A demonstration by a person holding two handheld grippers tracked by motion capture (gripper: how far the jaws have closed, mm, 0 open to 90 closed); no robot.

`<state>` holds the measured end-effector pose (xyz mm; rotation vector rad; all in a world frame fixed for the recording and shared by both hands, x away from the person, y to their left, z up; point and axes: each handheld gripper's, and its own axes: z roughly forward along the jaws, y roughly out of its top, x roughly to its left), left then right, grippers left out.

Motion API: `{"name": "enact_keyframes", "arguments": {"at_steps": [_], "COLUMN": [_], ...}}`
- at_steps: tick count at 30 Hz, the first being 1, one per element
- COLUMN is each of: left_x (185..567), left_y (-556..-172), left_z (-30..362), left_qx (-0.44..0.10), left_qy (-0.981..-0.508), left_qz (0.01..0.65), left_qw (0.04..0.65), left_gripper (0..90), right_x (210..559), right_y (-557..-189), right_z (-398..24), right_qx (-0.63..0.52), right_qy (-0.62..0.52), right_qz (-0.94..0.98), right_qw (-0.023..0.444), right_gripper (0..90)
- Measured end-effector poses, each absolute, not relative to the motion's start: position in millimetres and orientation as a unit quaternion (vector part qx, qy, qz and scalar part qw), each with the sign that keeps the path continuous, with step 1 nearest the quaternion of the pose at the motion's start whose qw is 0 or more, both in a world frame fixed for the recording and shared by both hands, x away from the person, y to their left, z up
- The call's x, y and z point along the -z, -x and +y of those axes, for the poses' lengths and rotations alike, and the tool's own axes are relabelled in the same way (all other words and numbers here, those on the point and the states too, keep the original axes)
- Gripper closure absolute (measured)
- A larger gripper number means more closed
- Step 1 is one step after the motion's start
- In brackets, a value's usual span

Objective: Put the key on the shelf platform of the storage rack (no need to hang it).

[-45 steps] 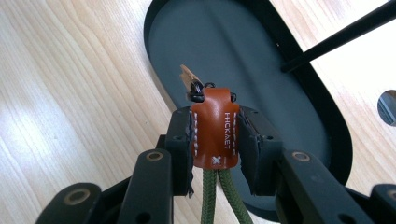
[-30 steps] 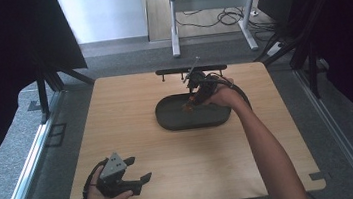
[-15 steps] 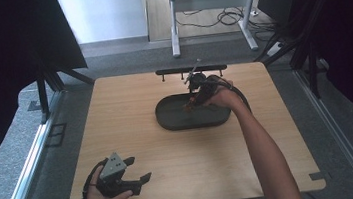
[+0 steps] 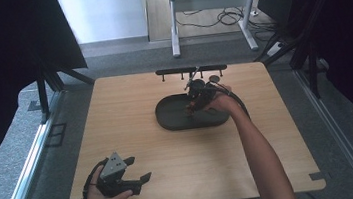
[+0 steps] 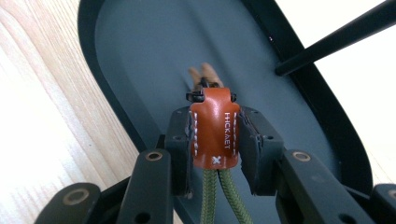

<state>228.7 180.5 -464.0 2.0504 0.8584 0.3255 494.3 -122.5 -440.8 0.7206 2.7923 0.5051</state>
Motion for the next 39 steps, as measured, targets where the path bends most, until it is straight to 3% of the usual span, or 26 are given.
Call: {"name": "enact_keyframes", "arguments": {"at_steps": [20,27,39], "left_x": [464,465,465], "left_y": [-229,-229,-229], "left_z": [180,180,178], "left_qx": [-0.13,-0.13,-0.13], "left_qy": [-0.823,-0.824,-0.825], "left_qz": [0.344,0.343,0.342], "left_qw": [0.432,0.431,0.431], "left_gripper": [22.3,22.4,22.4], "right_x": [462,464,451], "right_y": [-498,-499,-489], "right_z": [-123,-123,-126], "right_qx": [-0.16,-0.162,-0.181], "right_qy": [-0.237,-0.243,-0.238], "right_qz": [0.952,0.95,0.947], "right_qw": [0.109,0.11,0.117], "right_gripper": [65.3,57.8,53.9]}}
